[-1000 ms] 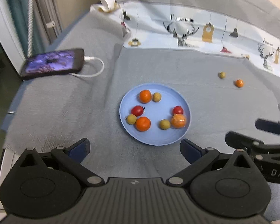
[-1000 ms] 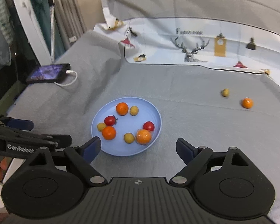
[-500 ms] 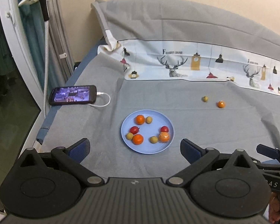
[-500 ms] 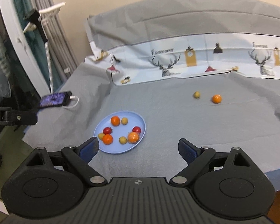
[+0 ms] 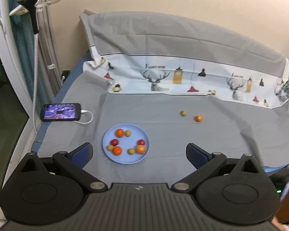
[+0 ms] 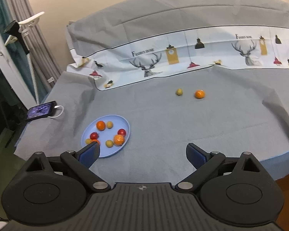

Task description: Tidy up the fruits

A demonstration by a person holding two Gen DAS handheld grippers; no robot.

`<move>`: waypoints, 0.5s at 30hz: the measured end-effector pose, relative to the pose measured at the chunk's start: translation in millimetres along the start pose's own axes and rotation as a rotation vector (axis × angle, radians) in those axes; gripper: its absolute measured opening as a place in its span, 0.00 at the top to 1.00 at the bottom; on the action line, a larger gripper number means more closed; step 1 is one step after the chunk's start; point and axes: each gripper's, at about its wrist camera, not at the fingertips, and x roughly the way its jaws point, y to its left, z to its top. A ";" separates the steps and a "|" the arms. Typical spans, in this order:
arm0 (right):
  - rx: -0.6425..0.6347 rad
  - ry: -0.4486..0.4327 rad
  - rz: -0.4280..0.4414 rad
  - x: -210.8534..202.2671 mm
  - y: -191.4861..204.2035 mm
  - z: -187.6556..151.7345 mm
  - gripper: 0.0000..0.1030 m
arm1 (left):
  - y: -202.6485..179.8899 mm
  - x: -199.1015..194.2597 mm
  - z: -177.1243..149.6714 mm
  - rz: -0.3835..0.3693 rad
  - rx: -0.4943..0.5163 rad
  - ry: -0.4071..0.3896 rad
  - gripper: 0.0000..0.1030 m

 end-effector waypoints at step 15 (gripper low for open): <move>0.058 0.032 -0.046 25.8 -22.7 16.3 0.06 | -28.6 -13.8 50.8 -0.073 -0.001 -0.079 0.00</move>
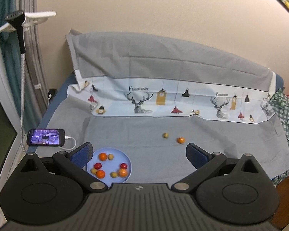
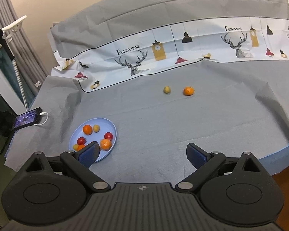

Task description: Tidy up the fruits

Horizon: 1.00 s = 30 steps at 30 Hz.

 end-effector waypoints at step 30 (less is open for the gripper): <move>0.122 0.076 -0.087 119.0 -58.1 44.8 0.06 | -43.1 173.7 64.9 0.012 -0.001 0.180 0.00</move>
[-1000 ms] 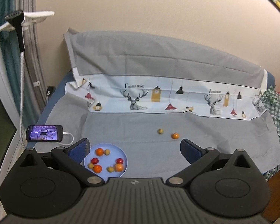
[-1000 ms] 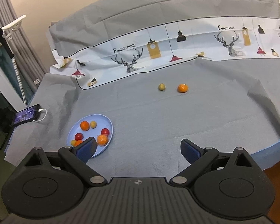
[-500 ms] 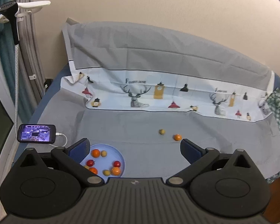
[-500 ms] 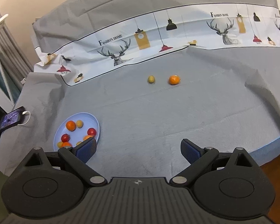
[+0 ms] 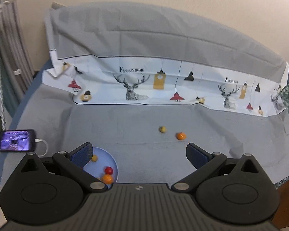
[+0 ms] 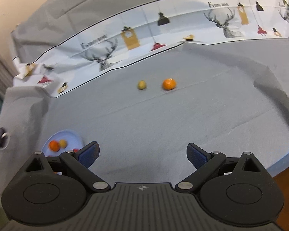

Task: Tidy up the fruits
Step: 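Grasp a mandarin with the right tool while the left tool grasps a yellow fruit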

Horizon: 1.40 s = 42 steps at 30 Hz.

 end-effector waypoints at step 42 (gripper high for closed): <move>-0.305 -0.170 -0.081 271.9 -70.3 81.0 0.56 | -102.5 487.5 -15.9 -0.155 0.456 0.135 0.75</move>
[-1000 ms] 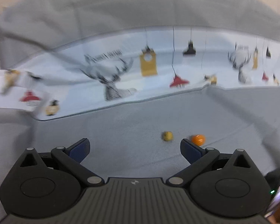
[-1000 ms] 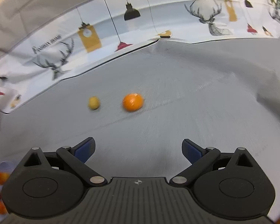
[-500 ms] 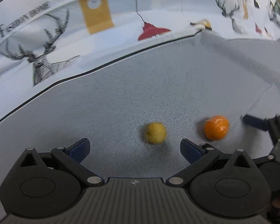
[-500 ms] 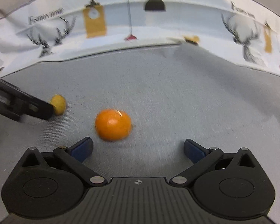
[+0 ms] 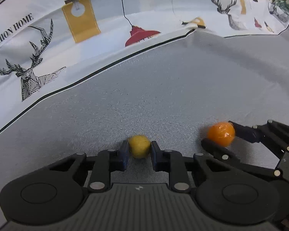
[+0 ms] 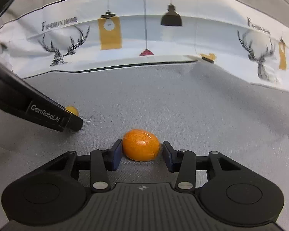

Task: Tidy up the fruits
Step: 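Grasp a mandarin with the right tool while the left tool grasps a yellow fruit, then carry the mandarin and yellow fruit over the blue plate with both tools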

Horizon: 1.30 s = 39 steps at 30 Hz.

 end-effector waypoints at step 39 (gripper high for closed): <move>0.030 0.044 0.343 -395.4 172.7 -80.4 0.55 | 39.1 -436.9 -346.6 0.181 -0.422 -0.087 0.75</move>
